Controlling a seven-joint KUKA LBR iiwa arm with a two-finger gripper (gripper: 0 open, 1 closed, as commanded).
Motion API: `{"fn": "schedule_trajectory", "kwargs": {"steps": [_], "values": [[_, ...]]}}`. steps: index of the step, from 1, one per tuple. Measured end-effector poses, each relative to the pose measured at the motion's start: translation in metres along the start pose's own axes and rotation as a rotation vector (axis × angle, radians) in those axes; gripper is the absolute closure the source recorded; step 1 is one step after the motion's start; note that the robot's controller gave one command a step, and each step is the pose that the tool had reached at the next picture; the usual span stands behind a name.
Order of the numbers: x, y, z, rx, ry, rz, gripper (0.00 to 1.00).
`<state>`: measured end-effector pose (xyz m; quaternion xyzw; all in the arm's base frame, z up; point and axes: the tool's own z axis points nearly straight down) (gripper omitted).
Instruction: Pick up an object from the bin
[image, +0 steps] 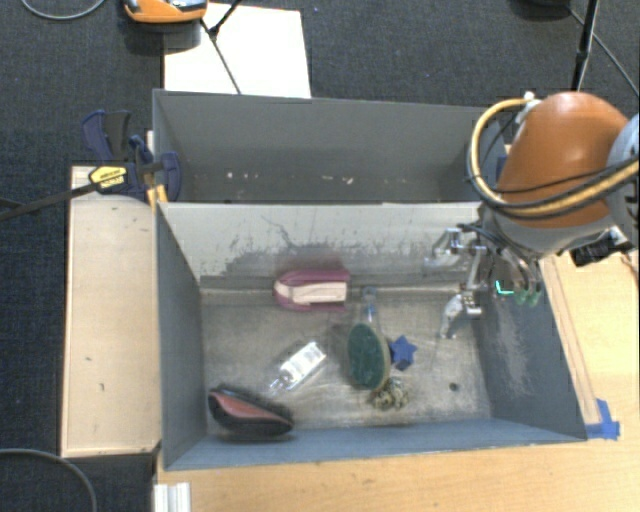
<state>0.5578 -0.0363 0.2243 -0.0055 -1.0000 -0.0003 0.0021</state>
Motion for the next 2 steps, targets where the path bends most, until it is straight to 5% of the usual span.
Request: {"fn": "schedule_trajectory", "kwargs": {"steps": [1,2], "values": [[0.024,0.054,0.146,0.003,-0.004,0.425,0.00],[0.062,0.188,0.122,-0.005,-0.011,0.366,0.00]]}}
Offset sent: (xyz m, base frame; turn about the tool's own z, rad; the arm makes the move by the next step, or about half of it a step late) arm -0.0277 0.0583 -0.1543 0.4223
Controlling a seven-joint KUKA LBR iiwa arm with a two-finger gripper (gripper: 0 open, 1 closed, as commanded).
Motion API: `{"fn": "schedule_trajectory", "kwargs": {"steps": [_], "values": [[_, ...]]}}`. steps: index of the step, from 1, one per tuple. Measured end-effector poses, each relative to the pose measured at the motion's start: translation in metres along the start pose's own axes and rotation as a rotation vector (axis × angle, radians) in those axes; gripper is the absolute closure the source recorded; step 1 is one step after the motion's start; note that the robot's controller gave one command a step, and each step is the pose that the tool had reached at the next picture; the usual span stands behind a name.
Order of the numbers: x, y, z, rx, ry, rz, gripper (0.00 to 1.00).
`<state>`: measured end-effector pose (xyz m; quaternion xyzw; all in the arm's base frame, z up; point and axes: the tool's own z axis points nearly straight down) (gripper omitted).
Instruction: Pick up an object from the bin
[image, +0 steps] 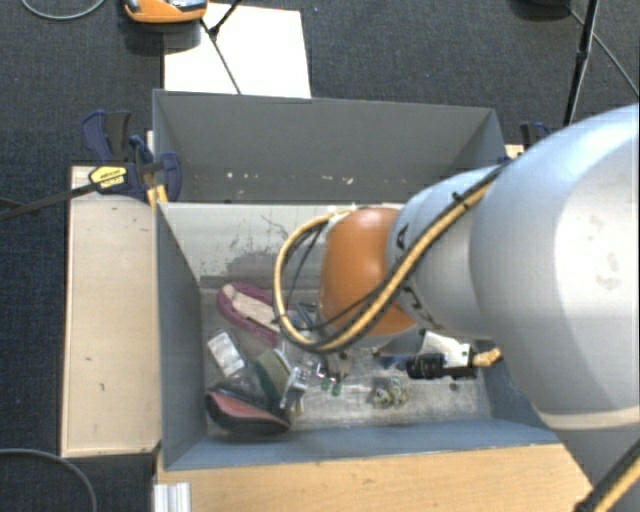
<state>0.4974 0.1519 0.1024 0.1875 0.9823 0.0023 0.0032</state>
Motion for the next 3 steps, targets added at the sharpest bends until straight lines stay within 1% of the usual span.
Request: {"fn": "schedule_trajectory", "kwargs": {"steps": [1,2,3], "values": [[-0.021,-0.011,-0.003,0.004,0.004,-0.149,0.00],[-0.035,-0.005,0.027,-0.003,0.011,-0.619,0.00],[-0.027,0.000,0.028,0.000,0.007,-0.936,0.00]]}}
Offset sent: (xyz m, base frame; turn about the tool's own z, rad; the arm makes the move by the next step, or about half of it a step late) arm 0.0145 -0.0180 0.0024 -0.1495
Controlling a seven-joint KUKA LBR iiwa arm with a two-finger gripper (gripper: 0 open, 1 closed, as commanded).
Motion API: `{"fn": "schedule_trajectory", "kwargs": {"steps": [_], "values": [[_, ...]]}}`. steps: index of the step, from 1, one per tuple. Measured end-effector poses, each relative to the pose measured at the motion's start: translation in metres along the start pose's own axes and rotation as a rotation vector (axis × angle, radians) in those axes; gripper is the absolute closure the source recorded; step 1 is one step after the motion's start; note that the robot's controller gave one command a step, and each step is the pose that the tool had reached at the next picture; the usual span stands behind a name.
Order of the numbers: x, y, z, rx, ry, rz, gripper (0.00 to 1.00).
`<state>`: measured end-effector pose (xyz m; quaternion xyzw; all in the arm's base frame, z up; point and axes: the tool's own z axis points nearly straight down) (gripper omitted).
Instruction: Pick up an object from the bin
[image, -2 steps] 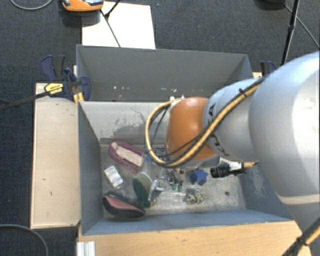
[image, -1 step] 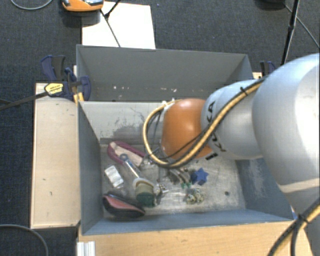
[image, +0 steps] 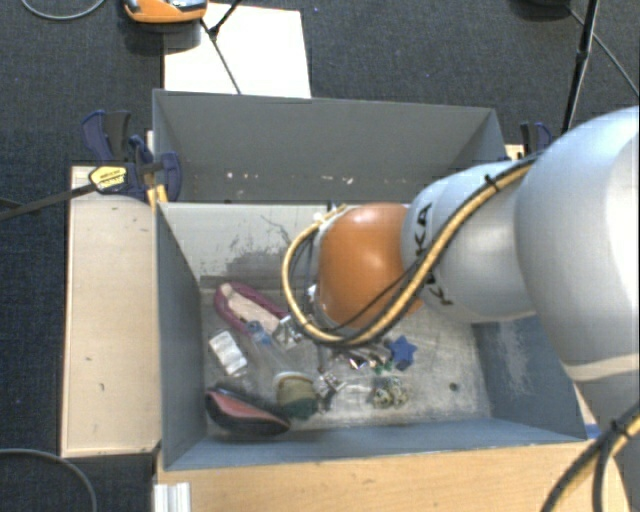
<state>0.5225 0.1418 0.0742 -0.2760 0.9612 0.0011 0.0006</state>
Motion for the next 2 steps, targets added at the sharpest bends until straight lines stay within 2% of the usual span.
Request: {"fn": "schedule_trajectory", "kwargs": {"steps": [1,2], "values": [[-0.0027,-0.0016,-0.0018,0.003,-0.012,0.004,1.00],[-0.0041,-0.0018,-0.0040,0.002,-0.004,0.007,1.00]]}}
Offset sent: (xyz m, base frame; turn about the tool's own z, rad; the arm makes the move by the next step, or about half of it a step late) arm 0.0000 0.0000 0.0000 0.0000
